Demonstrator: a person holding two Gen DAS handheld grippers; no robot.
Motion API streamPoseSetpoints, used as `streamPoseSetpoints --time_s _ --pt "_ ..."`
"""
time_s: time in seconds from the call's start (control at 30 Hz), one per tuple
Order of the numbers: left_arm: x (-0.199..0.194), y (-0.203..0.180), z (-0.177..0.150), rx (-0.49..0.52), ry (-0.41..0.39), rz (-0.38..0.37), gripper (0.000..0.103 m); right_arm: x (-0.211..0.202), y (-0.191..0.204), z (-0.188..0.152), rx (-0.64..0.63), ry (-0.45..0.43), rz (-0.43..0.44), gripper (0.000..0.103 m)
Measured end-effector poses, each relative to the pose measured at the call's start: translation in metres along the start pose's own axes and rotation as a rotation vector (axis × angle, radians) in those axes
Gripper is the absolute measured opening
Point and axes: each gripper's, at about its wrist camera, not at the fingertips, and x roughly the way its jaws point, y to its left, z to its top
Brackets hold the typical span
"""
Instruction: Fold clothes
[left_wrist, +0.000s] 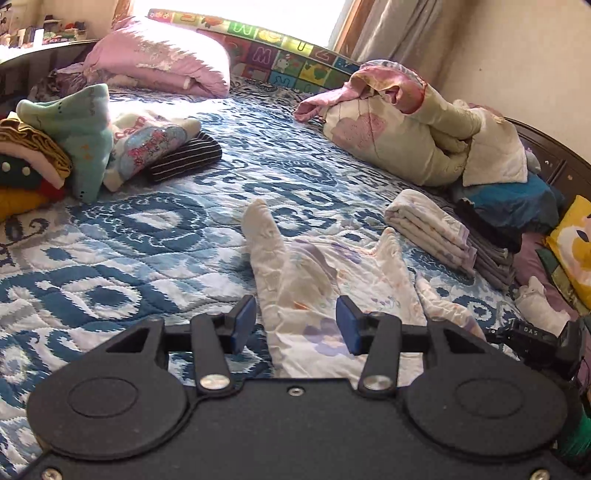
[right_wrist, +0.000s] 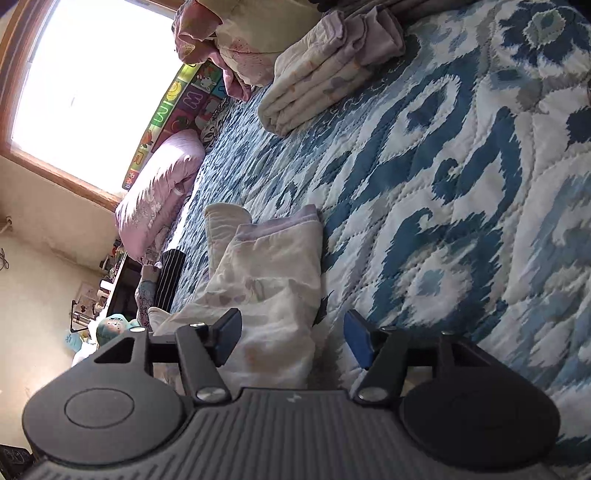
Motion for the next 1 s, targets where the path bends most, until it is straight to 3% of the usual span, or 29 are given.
streamPoseSetpoints --time_s 0.23,0.33,0.4,0.43,0.47,0.53,0.83,0.93,1.0 --pt "0.063 0.020 0.006 -0.101 0.095 -0.087 0.048 0.026 0.001 0.012 0.020 0.020 0.048 0.061" --pt "0.086 0.016 0.003 -0.120 0.127 -0.109 0.047 0.034 0.005 0.016 -0.005 0.023 0.001 0.048" --pt "0.095 0.011 0.000 -0.117 0.142 -0.132 0.030 0.037 0.007 0.018 -0.004 0.027 0.009 0.043" --pt "0.096 0.008 -0.002 -0.108 0.147 -0.120 0.013 0.037 0.008 0.018 -0.004 0.031 0.024 0.037" --pt "0.094 0.005 -0.004 -0.100 0.142 -0.106 0.009 0.036 0.010 0.017 -0.009 0.033 0.040 0.021" --pt "0.083 0.004 -0.006 -0.097 0.119 -0.086 0.007 0.028 0.015 0.015 -0.032 0.011 0.045 0.010" --pt "-0.006 0.033 -0.002 -0.149 -0.063 0.016 0.006 -0.047 0.027 0.022 -0.066 -0.200 0.050 0.005" --pt "-0.040 0.053 -0.006 -0.179 -0.135 0.079 0.006 -0.057 0.019 0.026 -0.043 -0.197 0.025 0.005" --pt "-0.053 0.076 -0.014 -0.234 -0.150 0.137 0.006 -0.052 0.013 0.025 -0.037 -0.156 -0.001 0.011"
